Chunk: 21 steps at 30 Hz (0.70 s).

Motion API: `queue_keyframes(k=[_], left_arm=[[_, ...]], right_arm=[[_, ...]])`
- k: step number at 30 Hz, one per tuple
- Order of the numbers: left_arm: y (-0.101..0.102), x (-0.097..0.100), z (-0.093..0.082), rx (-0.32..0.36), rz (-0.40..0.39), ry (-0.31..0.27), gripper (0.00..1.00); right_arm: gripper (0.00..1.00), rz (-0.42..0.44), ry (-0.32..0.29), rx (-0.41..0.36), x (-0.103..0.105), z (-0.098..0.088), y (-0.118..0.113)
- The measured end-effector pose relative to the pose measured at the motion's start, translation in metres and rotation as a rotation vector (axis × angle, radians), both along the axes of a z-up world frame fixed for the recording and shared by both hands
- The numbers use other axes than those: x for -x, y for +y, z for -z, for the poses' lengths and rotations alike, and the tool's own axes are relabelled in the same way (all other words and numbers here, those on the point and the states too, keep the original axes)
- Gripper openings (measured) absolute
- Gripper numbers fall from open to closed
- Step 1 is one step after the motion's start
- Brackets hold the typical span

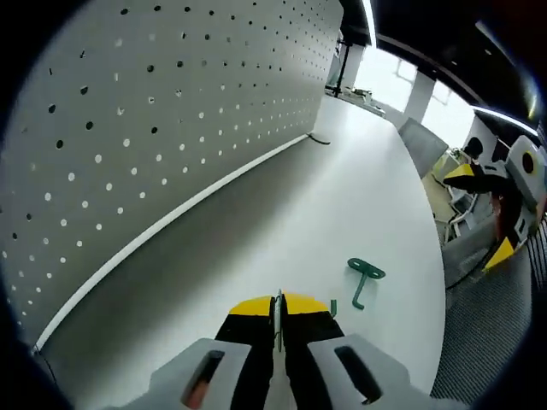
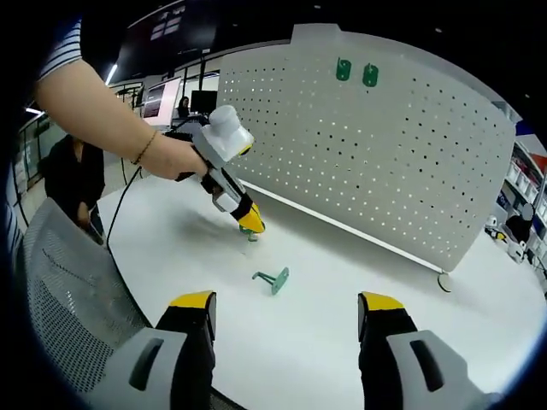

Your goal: Insert the hook assembly into the mounting plate slot until the hook locks in place.

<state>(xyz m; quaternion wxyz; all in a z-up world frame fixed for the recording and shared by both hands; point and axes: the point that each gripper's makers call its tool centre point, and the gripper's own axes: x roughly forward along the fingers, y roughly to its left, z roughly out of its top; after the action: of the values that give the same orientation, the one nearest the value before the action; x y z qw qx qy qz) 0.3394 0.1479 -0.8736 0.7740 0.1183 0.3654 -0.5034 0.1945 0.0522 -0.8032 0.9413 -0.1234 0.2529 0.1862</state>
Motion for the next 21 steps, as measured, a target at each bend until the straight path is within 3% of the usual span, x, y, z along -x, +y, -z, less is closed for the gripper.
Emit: queue_keyframes(k=[3, 13, 21], left_arm=[[0.0, -0.001, -0.01, 0.055, -0.056, 0.014, 0.01], [0.003, 0.01, -0.052, 0.187, -0.166, -0.02, 0.01], [0.009, 0.026, -0.081, 0.288, -0.245, -0.037, 0.01]], right_arm=[[0.64, 0.006, 0.002, -0.008, 0.0, 0.0, -0.001], [0.63, 0.014, 0.022, -0.077, -0.001, -0.002, 0.002], [0.57, 0.057, 0.042, -0.247, -0.009, -0.018, 0.009]])
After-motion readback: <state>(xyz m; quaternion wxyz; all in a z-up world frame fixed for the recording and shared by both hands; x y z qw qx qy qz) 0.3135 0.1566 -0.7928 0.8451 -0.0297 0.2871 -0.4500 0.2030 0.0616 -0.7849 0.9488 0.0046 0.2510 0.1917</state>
